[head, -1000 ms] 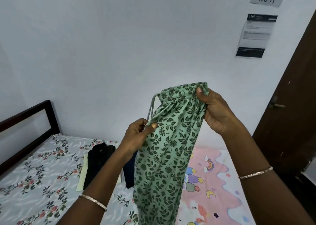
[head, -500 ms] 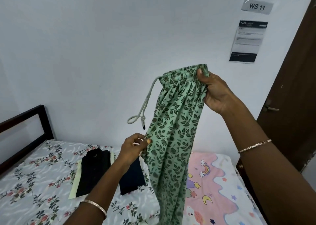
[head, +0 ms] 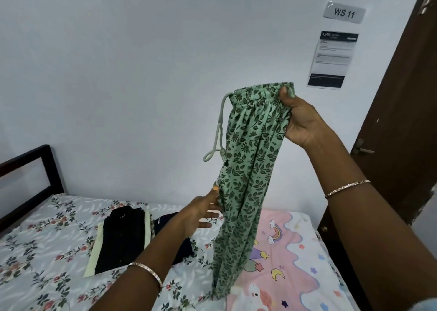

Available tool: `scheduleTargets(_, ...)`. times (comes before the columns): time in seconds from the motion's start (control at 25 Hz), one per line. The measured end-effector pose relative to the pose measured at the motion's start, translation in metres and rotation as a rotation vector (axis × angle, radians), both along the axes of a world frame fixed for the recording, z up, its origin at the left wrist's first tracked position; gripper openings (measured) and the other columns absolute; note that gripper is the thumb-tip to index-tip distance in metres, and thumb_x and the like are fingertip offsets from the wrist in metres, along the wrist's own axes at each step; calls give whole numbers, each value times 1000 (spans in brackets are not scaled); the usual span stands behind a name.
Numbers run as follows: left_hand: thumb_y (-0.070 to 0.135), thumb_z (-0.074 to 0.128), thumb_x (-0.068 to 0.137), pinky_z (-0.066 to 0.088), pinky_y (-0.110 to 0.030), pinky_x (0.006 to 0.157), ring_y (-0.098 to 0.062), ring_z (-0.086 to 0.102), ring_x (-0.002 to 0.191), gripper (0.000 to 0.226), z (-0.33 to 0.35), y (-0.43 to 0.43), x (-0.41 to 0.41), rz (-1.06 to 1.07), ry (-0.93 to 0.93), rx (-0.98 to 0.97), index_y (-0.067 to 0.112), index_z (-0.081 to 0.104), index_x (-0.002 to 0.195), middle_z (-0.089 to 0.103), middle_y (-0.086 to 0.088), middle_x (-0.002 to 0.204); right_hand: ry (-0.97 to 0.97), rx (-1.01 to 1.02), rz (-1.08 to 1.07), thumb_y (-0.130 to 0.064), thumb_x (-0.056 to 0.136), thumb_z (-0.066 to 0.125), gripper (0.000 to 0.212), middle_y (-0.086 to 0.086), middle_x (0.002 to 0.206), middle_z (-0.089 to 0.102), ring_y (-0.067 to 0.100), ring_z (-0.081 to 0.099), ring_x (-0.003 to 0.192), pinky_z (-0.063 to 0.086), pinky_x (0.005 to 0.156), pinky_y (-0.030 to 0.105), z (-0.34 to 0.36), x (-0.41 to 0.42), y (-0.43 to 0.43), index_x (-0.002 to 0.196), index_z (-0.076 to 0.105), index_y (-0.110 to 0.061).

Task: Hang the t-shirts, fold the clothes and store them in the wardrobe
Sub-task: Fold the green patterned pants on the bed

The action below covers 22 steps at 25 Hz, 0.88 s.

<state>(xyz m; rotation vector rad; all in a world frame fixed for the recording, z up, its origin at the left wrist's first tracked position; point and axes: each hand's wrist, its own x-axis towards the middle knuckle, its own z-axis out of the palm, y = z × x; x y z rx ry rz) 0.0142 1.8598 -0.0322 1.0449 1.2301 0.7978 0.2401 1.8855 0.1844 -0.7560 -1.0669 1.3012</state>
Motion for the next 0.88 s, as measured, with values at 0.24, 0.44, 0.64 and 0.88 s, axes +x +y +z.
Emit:
scheduleTargets(0.24, 37, 76, 83, 49, -32, 73, -19, 61, 87, 24, 10, 4, 14, 190, -360, -33, 19, 68, 96, 68, -1, 94, 14, -19, 2, -32, 96, 64, 40, 20, 121, 69, 33, 69, 109, 58, 87, 50, 0, 17, -5, 124, 61, -4)
scheduleTargets(0.44, 27, 70, 89, 35, -36, 79, -16, 56, 93, 13, 9, 5, -8, 400, -445, 118, 26, 58, 84, 68, 5, 91, 30, -41, -35, -30, 96, 63, 37, 18, 123, 68, 31, 69, 110, 59, 86, 49, -9, 43, -12, 125, 60, -7)
scheduleTargets(0.64, 18, 59, 98, 47, -14, 49, 0, 64, 64, 8, 18, -6, -12, 437, -301, 401, 17, 55, 92, 70, 11, 76, -141, -76, -68, -42, 99, 55, 50, 14, 119, 72, 30, 70, 108, 57, 91, 52, -18, 56, -12, 136, 56, -7)
scheduleTargets(0.88, 42, 58, 96, 48, -38, 73, -23, 54, 87, 23, 7, -7, -16, 350, -151, 522, 22, 50, 106, 57, -10, 99, -96, -63, -106, -41, 98, 58, 54, 16, 120, 71, 30, 70, 108, 61, 82, 44, -21, 52, -9, 136, 55, -2)
